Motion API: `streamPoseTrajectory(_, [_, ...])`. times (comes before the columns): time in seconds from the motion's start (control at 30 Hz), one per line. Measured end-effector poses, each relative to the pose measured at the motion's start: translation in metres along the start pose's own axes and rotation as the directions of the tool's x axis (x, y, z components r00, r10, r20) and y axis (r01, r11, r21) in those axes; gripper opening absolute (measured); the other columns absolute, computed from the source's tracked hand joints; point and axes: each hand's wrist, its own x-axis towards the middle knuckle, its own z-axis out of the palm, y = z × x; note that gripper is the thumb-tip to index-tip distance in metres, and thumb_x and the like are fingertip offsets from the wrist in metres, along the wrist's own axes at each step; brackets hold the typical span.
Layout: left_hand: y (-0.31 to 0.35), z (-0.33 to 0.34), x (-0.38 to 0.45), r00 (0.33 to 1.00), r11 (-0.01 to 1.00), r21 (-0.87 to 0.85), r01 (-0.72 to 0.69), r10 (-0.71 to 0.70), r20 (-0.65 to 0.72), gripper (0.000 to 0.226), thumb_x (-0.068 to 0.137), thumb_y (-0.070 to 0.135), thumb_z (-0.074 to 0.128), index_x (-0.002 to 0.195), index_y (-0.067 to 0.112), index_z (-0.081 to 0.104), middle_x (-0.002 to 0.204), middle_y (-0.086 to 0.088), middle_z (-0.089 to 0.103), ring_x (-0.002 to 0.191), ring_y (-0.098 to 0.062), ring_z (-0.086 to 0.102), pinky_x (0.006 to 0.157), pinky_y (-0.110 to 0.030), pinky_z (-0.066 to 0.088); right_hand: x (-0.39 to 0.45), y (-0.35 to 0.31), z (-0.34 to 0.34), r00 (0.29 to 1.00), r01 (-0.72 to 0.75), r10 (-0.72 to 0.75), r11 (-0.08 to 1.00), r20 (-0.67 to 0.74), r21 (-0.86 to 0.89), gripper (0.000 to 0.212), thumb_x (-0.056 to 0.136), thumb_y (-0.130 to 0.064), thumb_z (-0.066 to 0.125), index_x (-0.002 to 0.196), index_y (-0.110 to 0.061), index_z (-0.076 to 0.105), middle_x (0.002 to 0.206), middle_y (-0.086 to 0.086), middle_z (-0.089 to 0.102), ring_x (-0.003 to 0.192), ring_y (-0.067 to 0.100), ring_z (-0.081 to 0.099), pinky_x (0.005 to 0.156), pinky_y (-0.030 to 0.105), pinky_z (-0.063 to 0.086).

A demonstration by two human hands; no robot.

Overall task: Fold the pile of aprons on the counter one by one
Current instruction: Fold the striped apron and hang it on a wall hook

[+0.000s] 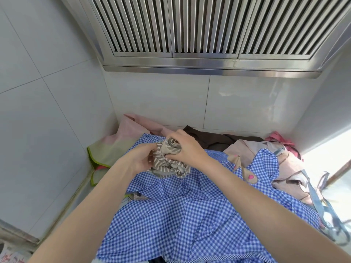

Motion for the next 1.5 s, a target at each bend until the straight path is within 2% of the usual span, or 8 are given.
streamPoseTrajectory(0.33, [-0.011,0.015,-0.005,0.991,0.995,-0.053,-0.089,0.094,0.098,0.022,0.092,-0.010,0.034,0.094,0.005,0.049,0.086,-0.013,0.059,0.076,-0.021,0.057,0.070,-0.032,0.049,0.003,0.011,0.012,0.897,-0.401,0.443,0.820,-0.008,0.408,0.031,0.065,-0.030,0.085,0.083,-0.024,0.061,0.082,-0.006,0.060,0.078,0.007,0.055,0.055,0.015,0.037])
streamPoseTrajectory(0.53, [-0.024,0.005,0.004,0.957,0.818,0.555,-0.149,0.261,-0.129,0.024,0.096,0.017,0.044,0.072,0.014,0.046,0.066,-0.004,0.047,0.064,-0.020,0.048,0.068,-0.034,0.048,-0.002,0.011,0.015,0.821,-0.515,0.568,0.686,0.065,0.514,0.028,0.071,-0.027,0.082,0.090,-0.022,0.063,0.085,-0.005,0.060,0.086,0.010,0.059,0.078,0.028,0.048])
streamPoseTrajectory(0.73, [-0.009,-0.008,-0.001,0.987,0.959,0.261,-0.114,0.138,-0.077,0.025,0.091,0.005,0.050,0.067,0.011,0.049,0.064,-0.003,0.049,0.062,-0.012,0.049,0.049,-0.020,0.052,0.003,0.009,0.008,0.872,-0.452,0.490,0.792,0.015,0.410,0.029,0.071,-0.038,0.080,0.066,-0.025,0.054,0.069,-0.011,0.053,0.066,0.002,0.049,0.047,0.011,0.033])
streamPoseTrajectory(0.8, [0.000,-0.020,-0.003,0.986,0.934,0.317,-0.166,0.160,0.046,0.006,0.092,0.013,0.057,0.086,0.015,0.058,0.084,0.001,0.058,0.082,-0.012,0.053,0.069,-0.020,0.048,-0.002,0.013,-0.006,0.879,-0.437,0.475,0.774,0.035,0.459,0.021,0.075,-0.035,0.077,0.078,-0.022,0.061,0.073,-0.011,0.059,0.071,0.005,0.056,0.055,0.009,0.040])
streamPoseTrajectory(0.93, [0.001,-0.038,-0.007,0.966,0.941,0.286,-0.180,0.114,0.233,0.080,0.064,0.056,0.075,0.132,0.023,0.049,0.132,0.003,0.056,0.125,-0.021,0.048,0.111,-0.043,0.030,-0.003,0.024,-0.033,0.830,-0.448,0.533,0.465,0.163,0.764,0.032,0.086,-0.023,0.066,0.114,-0.009,0.062,0.090,-0.001,0.068,0.082,0.010,0.066,0.075,0.022,0.054])
streamPoseTrajectory(1.13, [0.001,-0.018,-0.009,0.947,0.935,0.182,-0.303,0.275,0.166,0.058,0.064,0.034,0.084,0.114,0.023,0.056,0.107,0.002,0.070,0.097,-0.016,0.067,0.074,-0.029,0.052,-0.006,0.022,-0.028,0.813,-0.503,0.497,0.337,0.304,0.796,0.037,0.086,-0.030,0.064,0.115,-0.007,0.058,0.105,0.007,0.069,0.098,0.018,0.065,0.091,0.034,0.051])
streamPoseTrajectory(1.3, [-0.010,-0.002,-0.014,0.936,0.907,0.236,-0.350,0.349,0.046,0.030,0.081,0.017,0.072,0.104,0.027,0.055,0.100,0.003,0.066,0.083,-0.009,0.064,0.059,-0.021,0.050,-0.008,0.018,-0.013,0.789,-0.473,0.611,0.668,-0.061,0.574,0.045,0.081,-0.045,0.068,0.102,-0.008,0.055,0.099,0.001,0.061,0.094,0.014,0.057,0.088,0.033,0.045])
streamPoseTrajectory(1.5, [-0.008,0.014,-0.015,0.854,0.767,0.469,-0.438,0.519,-0.050,0.027,0.084,0.028,0.069,0.104,0.019,0.054,0.100,0.002,0.062,0.097,-0.019,0.060,0.089,-0.036,0.049,-0.011,0.012,0.000,0.649,-0.465,0.652,0.748,-0.392,0.473,0.040,0.091,-0.044,0.055,0.090,-0.004,0.050,0.086,0.005,0.051,0.083,0.019,0.045,0.063,0.026,0.023])
